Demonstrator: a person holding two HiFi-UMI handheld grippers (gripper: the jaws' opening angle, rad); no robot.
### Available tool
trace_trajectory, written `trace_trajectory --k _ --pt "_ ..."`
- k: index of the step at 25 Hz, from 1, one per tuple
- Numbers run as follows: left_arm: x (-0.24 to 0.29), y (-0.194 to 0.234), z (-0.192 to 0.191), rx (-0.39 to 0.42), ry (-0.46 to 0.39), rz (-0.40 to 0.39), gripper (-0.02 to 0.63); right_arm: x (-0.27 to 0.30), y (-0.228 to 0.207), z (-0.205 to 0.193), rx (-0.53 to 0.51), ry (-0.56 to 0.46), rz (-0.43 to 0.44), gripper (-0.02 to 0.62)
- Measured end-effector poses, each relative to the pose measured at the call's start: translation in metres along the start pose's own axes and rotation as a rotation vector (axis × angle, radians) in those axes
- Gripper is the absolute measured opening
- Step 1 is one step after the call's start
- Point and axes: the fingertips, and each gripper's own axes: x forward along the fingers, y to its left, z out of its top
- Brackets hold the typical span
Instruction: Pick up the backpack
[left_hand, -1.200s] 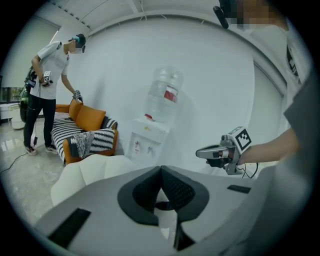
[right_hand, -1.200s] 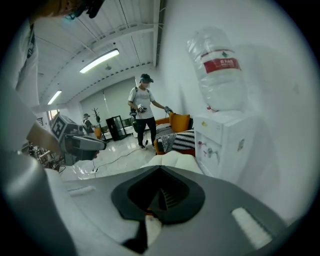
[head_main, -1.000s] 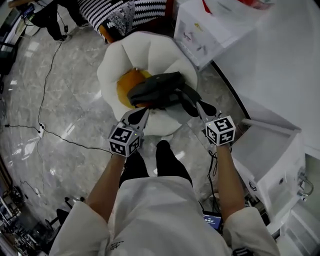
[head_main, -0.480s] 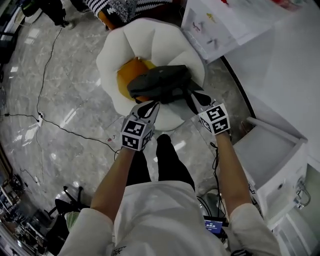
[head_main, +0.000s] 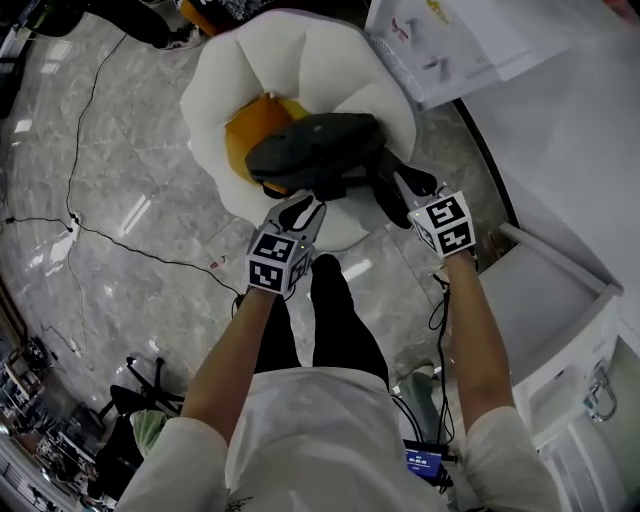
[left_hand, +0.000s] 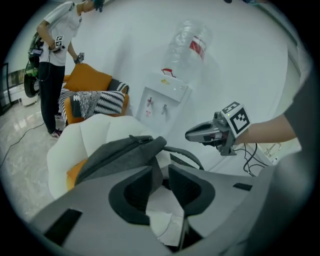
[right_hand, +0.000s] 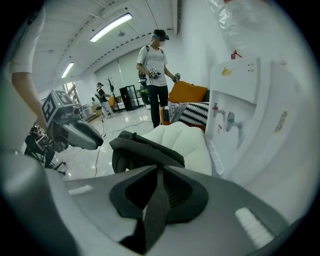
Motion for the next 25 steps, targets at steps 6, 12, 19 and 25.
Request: trace_trajectory --k 6,12,19,25 --pt "0.021 0.012 -0.035 -0.120 0.072 0.014 0.169 0.014 0.000 -0.013 0.056 0.036 0.097 0.177" --pt "0.046 0.021 -0.046 -0.166 0.108 0.033 0.266 0.035 0.002 -0.030 0.071 0.105 0.145 0.325" --pt "0.069 0.028 -0.052 -0.180 0.130 0.029 0.301 0.057 -0.006 -0.058 0.100 0.194 0.163 0.403" --pt "0.080 0.029 -0.056 -0.195 0.137 0.017 0.301 0.068 -0.007 -0.076 0.129 0.229 0.158 0.404"
